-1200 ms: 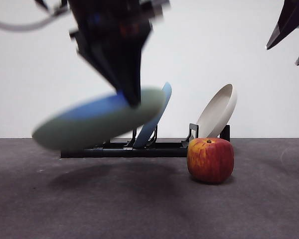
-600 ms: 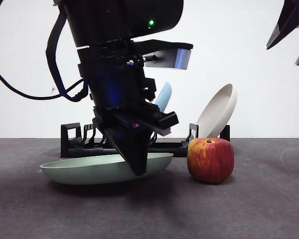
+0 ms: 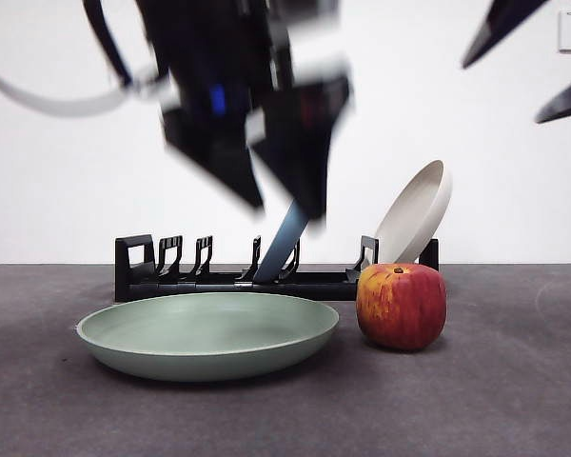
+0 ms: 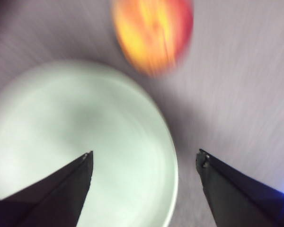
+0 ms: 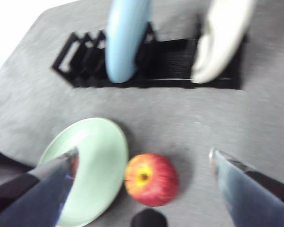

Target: Take the green plate from the plate rack,put the plate on the table,take the apple from the table,put the apple in the plate

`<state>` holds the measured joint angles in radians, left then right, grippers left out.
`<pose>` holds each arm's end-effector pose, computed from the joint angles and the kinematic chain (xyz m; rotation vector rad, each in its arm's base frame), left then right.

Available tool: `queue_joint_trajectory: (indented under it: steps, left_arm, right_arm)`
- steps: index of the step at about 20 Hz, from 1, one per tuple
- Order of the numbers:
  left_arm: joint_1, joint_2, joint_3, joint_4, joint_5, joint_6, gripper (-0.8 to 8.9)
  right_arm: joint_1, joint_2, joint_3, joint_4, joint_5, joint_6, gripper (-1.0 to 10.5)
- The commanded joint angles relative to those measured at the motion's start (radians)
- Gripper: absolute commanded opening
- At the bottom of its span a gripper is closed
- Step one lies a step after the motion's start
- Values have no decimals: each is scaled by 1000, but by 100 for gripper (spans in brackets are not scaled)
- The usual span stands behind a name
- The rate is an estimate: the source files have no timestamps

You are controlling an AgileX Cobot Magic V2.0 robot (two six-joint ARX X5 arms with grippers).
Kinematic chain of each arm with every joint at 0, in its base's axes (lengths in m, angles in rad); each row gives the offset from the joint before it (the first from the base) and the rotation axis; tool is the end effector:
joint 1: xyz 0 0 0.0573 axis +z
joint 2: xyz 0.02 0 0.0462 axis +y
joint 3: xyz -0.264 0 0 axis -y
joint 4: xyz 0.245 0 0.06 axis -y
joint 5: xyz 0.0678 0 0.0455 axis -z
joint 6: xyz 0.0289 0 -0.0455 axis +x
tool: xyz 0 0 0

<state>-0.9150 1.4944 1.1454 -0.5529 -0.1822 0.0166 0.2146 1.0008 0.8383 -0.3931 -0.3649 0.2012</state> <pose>0.1933 -0.2427 0.2638 0.4955 0.7809 -0.6885 0.2026 0.0547 0.2953 0.2327 0.6170 0.5063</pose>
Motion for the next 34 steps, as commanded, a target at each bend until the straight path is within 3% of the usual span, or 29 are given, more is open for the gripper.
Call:
queue_joint_trajectory:
  steps: [1, 5, 10, 16, 21, 22, 25, 30, 34]
  left_arm:
    - [21, -159, 4, -2, -45, -51, 365]
    - [53, -481, 4, -8, -121, -55, 364]
    - [60, -819, 4, -25, -288, -62, 364]
    - [59, -1011, 4, -117, -452, -63, 364]
    - [59, -1012, 4, -190, -469, -74, 364]
    - [59, -1012, 4, -189, -469, -74, 364]
    - [59, -1012, 4, -190, -471, -74, 364]
    - [59, -1012, 4, -189, -470, -74, 364]
    - [59, -1012, 4, -189, -469, -74, 364]
  right_arm:
    - [63, 69, 69, -34, 25, -50, 482]
    - [183, 239, 219, -146, 179, -159, 483]
    - [274, 454, 281, -138, 324, -213, 482]
    - [293, 683, 281, -131, 319, -214, 481]
    - [293, 754, 281, -147, 319, -199, 463]
    - [293, 754, 281, -154, 319, -191, 403]
    - [293, 754, 281, -183, 311, -192, -7]
    - [307, 732, 312, -180, 309, -177, -11]
    - [372, 728, 449, -174, 206, -159, -12]
